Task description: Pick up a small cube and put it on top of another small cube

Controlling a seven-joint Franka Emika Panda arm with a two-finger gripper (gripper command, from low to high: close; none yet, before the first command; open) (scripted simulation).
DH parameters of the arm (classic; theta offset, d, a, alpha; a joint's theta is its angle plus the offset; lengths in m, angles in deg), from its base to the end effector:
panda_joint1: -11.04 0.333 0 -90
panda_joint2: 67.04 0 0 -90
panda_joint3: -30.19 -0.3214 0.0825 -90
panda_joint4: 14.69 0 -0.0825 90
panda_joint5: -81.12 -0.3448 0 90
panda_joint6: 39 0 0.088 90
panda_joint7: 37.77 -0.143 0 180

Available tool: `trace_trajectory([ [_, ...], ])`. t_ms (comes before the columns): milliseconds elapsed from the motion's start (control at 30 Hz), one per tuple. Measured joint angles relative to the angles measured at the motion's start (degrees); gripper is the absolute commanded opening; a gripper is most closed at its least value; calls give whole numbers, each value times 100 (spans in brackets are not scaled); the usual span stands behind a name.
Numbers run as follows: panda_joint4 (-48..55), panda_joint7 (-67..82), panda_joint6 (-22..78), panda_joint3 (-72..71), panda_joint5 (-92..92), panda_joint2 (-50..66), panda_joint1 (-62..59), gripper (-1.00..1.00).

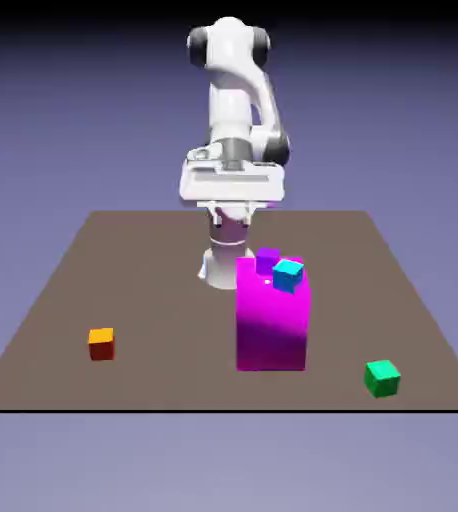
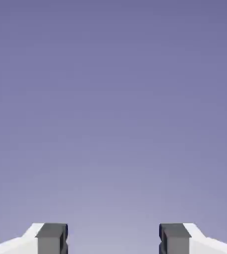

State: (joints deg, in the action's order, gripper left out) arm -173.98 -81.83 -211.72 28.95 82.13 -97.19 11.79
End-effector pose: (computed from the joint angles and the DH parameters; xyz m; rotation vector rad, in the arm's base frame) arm 0.3915 0.0150 0.4557 -2.5181 0.9424 -1.0001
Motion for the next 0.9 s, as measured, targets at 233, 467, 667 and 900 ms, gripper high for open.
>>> trace_trajectory([
  [233,991,-929,746,-720,584,1454,40,0],
  [467,1982,-1859,1492,-1440,1169,2907,121,0],
  [667,2831,-2655,2131,-2057,1670,4153,112,0],
  [900,3822,-3584,2877,-2777,2254,5606,153,0],
])
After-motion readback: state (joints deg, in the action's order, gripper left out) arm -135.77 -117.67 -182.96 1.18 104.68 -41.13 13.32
